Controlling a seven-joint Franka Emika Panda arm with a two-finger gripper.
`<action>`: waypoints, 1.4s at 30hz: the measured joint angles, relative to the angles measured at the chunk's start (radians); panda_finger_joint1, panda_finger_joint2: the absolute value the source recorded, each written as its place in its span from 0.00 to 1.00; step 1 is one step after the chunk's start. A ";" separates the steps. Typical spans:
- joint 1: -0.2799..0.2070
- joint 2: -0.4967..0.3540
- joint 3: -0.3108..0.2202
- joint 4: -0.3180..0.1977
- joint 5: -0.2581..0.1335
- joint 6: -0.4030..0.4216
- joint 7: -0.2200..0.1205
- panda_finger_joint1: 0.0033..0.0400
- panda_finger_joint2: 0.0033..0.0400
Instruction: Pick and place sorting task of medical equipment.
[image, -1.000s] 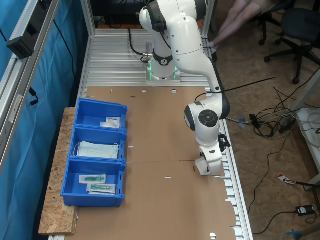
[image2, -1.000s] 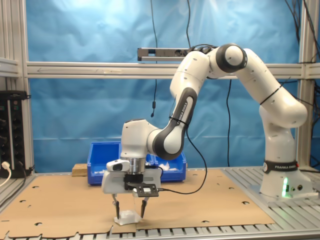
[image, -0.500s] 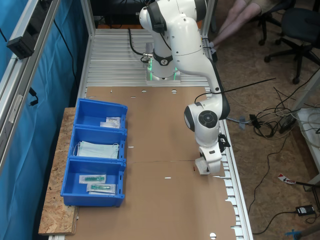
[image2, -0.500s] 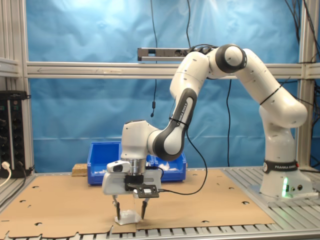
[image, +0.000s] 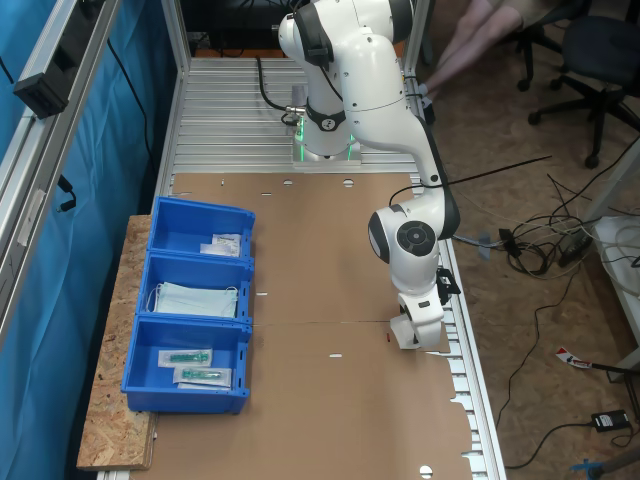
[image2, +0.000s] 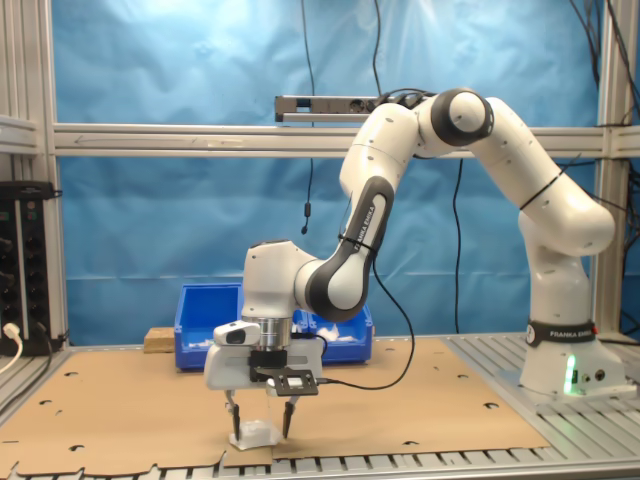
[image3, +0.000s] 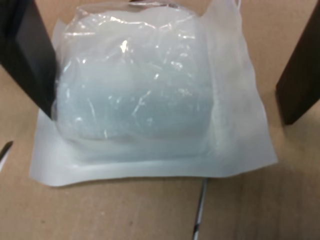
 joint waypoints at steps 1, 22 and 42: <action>0.000 0.000 0.000 0.000 0.000 0.000 0.000 1.00 1.00; 0.000 0.000 0.000 0.000 0.000 0.000 0.000 1.00 1.00; 0.000 -0.002 0.002 0.008 0.000 0.003 0.000 0.10 0.10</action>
